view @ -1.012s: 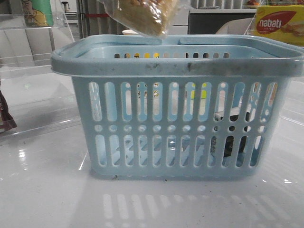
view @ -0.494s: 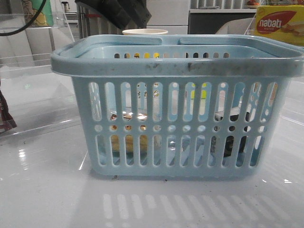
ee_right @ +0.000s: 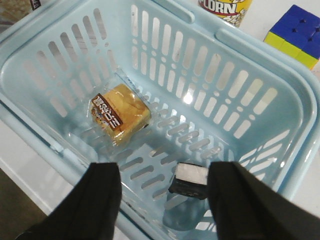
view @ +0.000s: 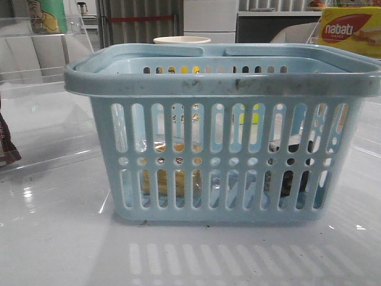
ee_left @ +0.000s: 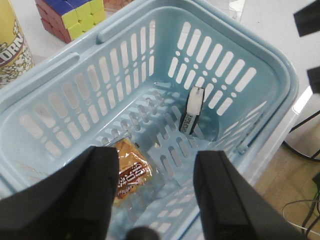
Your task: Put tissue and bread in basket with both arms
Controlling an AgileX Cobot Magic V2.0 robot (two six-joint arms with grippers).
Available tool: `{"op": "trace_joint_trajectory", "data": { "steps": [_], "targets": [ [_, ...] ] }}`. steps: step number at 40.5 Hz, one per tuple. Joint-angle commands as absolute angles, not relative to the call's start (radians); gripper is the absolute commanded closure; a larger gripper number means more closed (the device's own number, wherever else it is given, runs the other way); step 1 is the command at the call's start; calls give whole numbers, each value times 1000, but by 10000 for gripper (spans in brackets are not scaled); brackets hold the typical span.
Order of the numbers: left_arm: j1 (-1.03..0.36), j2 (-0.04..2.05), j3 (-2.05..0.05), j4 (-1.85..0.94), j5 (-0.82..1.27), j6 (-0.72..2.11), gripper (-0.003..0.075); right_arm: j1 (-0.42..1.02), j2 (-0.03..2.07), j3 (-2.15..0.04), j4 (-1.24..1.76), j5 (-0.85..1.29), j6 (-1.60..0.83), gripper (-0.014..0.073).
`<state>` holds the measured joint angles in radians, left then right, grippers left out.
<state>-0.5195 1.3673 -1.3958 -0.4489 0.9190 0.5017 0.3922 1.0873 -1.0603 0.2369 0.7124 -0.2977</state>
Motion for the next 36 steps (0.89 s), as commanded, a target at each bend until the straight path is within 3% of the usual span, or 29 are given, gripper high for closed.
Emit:
{"op": "trace_joint_trajectory", "data": {
  "steps": [1, 17, 36],
  "targets": [
    [-527, 1274, -1358, -449, 876, 488, 304, 392, 1066, -1088, 250, 625, -308, 102],
    [-522, 979, -1076, -94, 773, 186, 304, 385, 1060, -1086, 249, 656, -300, 102],
    [-522, 811, -925, -84, 666, 170, 304, 357, 786, -888, 204, 737, -258, 104]
  ]
}}
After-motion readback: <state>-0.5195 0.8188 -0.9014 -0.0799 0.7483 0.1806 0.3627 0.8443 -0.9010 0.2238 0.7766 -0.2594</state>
